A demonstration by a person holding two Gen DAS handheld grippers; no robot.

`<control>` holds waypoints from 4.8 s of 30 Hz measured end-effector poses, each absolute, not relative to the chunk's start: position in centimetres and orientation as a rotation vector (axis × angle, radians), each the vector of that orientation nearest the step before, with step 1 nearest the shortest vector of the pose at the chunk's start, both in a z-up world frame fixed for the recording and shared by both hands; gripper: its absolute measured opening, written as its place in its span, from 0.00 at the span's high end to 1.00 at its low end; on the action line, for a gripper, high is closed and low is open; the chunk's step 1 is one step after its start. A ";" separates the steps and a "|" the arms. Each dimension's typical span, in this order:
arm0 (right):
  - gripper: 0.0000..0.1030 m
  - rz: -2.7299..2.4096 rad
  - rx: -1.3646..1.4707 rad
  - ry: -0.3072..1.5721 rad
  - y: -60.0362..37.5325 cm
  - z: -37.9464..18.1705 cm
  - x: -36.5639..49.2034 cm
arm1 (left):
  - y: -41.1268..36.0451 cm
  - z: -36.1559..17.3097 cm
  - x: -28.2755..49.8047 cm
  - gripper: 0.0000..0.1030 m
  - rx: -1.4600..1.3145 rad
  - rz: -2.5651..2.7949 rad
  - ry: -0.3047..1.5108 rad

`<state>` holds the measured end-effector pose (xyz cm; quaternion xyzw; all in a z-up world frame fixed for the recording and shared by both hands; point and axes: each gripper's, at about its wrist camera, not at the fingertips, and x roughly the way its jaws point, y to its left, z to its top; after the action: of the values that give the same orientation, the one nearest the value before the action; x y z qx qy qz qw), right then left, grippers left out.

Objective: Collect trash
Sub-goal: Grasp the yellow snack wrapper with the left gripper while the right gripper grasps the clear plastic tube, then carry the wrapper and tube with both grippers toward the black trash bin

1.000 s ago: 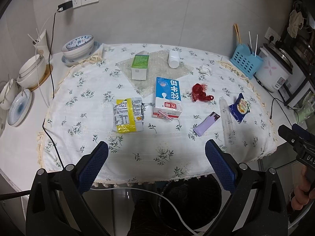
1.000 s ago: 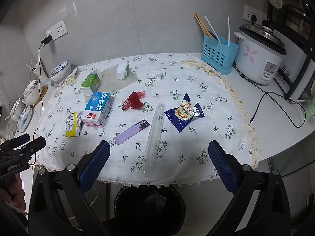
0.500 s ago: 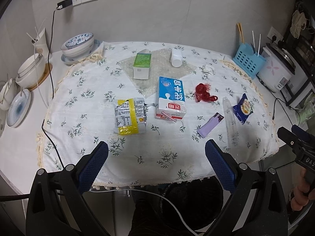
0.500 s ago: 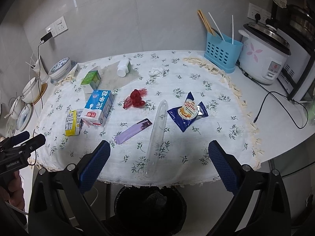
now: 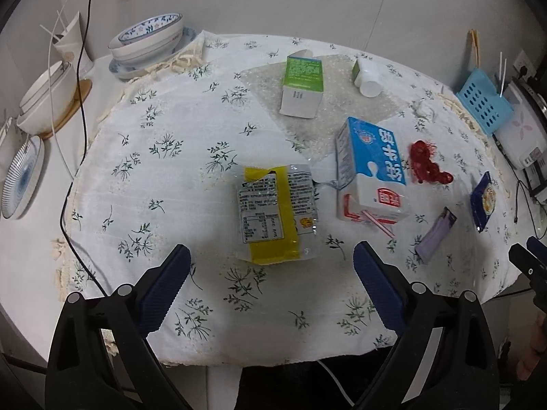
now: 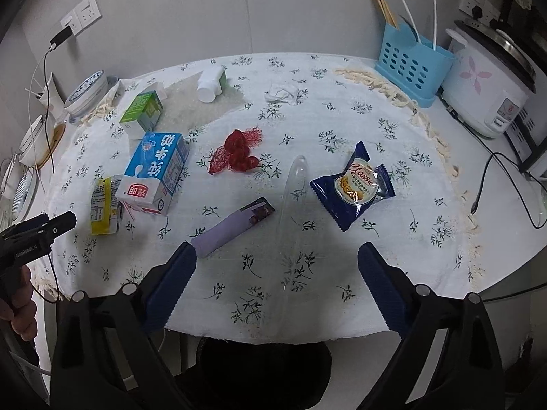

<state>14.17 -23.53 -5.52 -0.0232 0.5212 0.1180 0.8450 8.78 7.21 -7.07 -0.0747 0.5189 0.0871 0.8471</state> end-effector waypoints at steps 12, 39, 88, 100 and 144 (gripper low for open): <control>0.32 0.203 -0.033 1.237 -22.0 -10.7 18.6 | 9.8 -13.1 13.3 0.21 -0.168 0.167 1.234; 0.76 0.110 0.030 1.307 -21.7 -13.1 20.0 | 9.4 -12.9 15.5 0.87 -0.120 0.159 1.297; 0.76 0.189 0.074 1.065 -26.5 -2.9 9.6 | 6.6 -2.9 4.4 0.93 -0.226 0.130 1.060; 0.76 0.211 0.061 1.044 -27.2 -2.0 6.7 | 4.6 -2.1 1.6 0.93 -0.225 0.097 1.032; 0.76 0.245 0.005 1.112 -29.1 -7.6 -4.2 | -4.8 -7.9 -6.9 0.93 -0.175 -0.061 1.078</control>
<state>-4.17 -29.05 -7.57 0.0026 0.5263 0.1160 0.8424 -6.92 -4.76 -7.94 -0.0834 0.5126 -0.0292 0.8541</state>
